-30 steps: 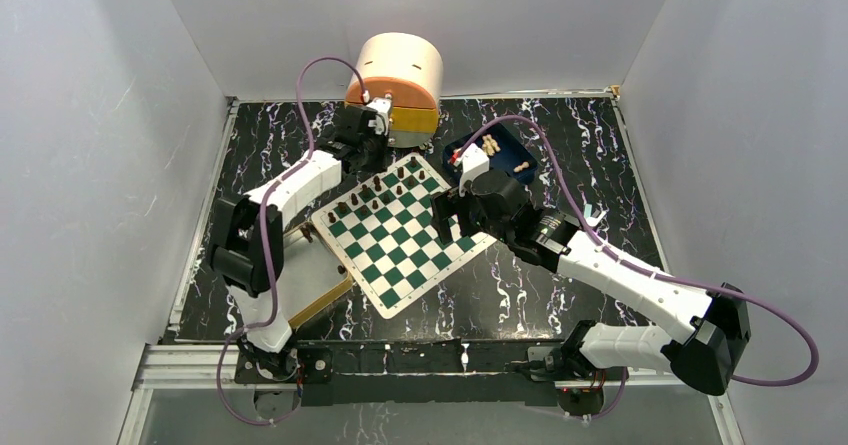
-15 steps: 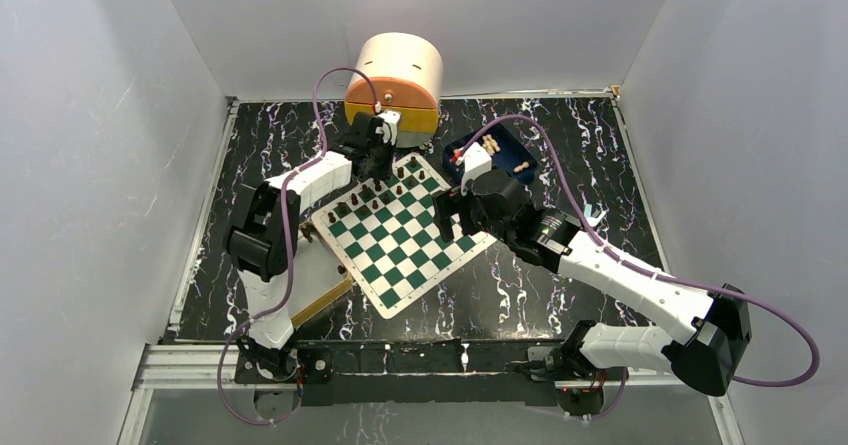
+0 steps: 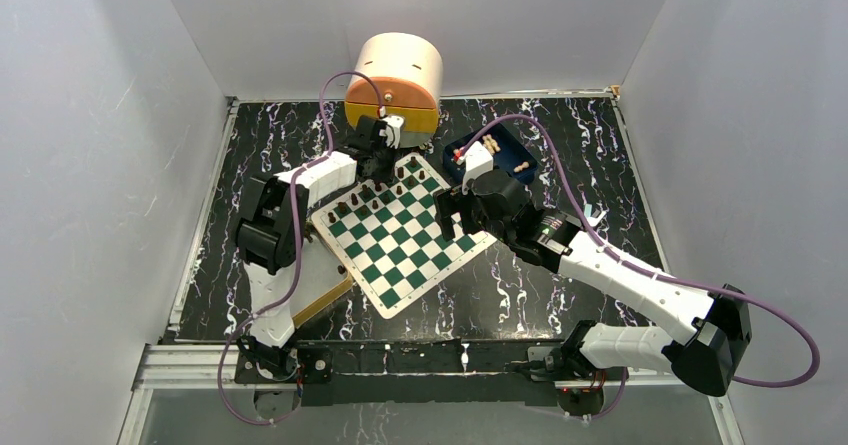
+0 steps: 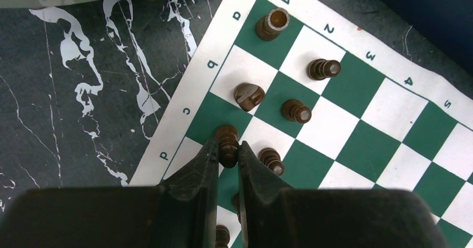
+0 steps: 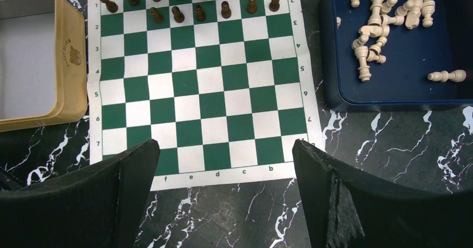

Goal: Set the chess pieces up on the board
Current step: Place the chess piece on the chessboard.

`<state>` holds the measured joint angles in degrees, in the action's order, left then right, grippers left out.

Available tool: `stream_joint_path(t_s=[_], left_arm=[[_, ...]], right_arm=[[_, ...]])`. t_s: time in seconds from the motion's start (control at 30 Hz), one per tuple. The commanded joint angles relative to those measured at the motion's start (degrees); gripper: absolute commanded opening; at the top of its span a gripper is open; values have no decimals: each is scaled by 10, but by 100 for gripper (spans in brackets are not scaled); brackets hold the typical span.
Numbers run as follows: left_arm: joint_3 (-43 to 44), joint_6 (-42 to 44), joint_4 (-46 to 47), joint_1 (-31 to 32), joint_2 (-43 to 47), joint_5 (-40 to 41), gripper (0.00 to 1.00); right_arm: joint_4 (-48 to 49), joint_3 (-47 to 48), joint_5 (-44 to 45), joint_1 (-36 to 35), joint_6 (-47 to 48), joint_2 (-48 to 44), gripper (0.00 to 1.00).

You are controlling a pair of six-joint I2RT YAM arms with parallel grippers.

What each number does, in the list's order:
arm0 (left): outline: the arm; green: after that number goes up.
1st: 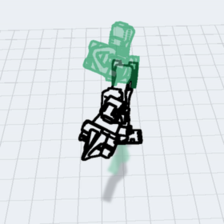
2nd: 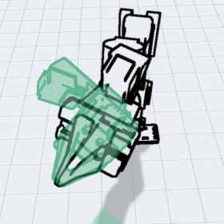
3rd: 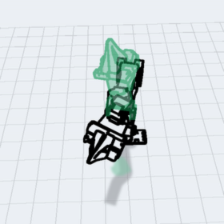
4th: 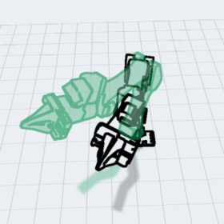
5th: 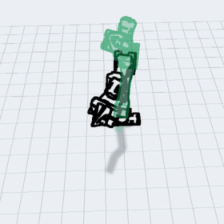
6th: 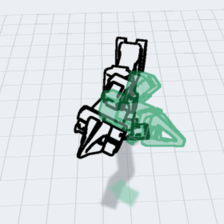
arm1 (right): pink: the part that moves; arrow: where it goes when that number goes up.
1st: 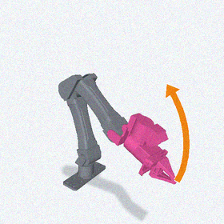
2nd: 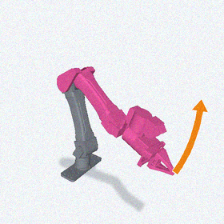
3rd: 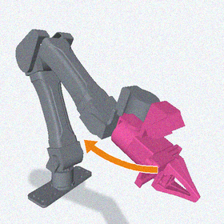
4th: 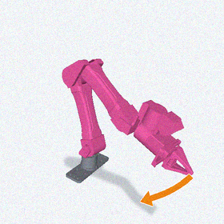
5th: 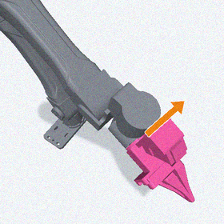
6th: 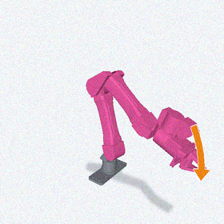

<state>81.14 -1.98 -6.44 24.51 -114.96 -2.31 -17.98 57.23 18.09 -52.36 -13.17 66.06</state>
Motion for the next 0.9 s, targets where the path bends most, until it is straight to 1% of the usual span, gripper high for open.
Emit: stream_joint_path(t_s=[0.0, 0.7, 0.87], left_arm=[[20, 13, 3, 4, 4, 9, 0], [40, 17, 3, 6, -13, 15, 0], [44, 35, -7, 6, -20, 15, 0]], right_arm=[[15, 1, 15, 2, 8, -15, 99], [24, 3, 18, 2, 16, 3, 99], [24, 2, 20, 2, 19, 6, 99]])
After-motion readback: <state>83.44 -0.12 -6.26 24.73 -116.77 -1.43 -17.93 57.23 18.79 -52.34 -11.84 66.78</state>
